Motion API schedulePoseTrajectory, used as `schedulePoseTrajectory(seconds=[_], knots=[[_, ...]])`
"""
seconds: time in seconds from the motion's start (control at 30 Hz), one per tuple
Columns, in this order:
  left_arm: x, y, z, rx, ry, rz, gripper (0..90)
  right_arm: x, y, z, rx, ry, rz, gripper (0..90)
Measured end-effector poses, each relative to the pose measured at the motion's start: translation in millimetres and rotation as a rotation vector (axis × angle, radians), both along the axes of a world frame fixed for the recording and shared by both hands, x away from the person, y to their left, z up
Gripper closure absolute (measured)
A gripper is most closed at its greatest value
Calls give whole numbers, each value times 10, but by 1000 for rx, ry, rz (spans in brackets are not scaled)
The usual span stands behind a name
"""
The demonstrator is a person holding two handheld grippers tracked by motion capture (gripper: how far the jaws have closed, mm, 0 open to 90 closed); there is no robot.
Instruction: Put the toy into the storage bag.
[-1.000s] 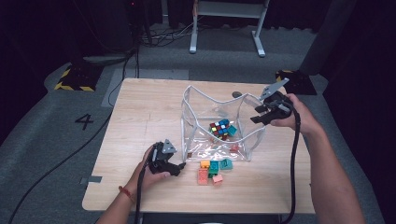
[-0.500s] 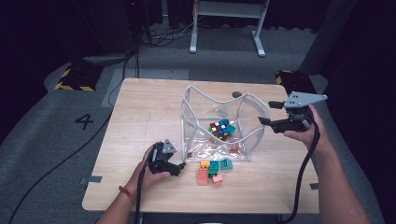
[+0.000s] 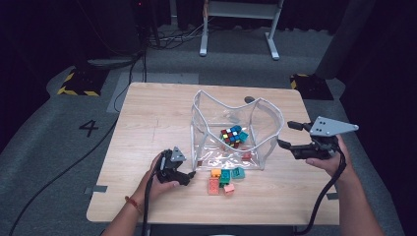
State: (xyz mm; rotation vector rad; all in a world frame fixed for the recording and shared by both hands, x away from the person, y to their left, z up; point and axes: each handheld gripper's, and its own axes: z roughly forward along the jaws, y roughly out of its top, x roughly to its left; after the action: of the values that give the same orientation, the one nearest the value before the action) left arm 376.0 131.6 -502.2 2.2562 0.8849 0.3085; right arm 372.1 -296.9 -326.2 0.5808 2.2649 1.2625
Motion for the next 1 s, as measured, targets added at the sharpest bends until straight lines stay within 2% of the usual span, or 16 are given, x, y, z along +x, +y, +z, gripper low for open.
schedulePoseTrajectory(seconds=[0.3,0.67,0.93,1.0], knots=[[0,-1,-1,-1,0,0,137,-148,22,-279,15,36,25,303],[0,1,1,0,2,-1,136,-247,148,-814,-13,125,68,315],[0,0,0,0,0,0,137,-195,407,-1202,-60,207,126,357],[0,0,0,0,0,0,136,-171,495,-1287,-83,210,151,360]])
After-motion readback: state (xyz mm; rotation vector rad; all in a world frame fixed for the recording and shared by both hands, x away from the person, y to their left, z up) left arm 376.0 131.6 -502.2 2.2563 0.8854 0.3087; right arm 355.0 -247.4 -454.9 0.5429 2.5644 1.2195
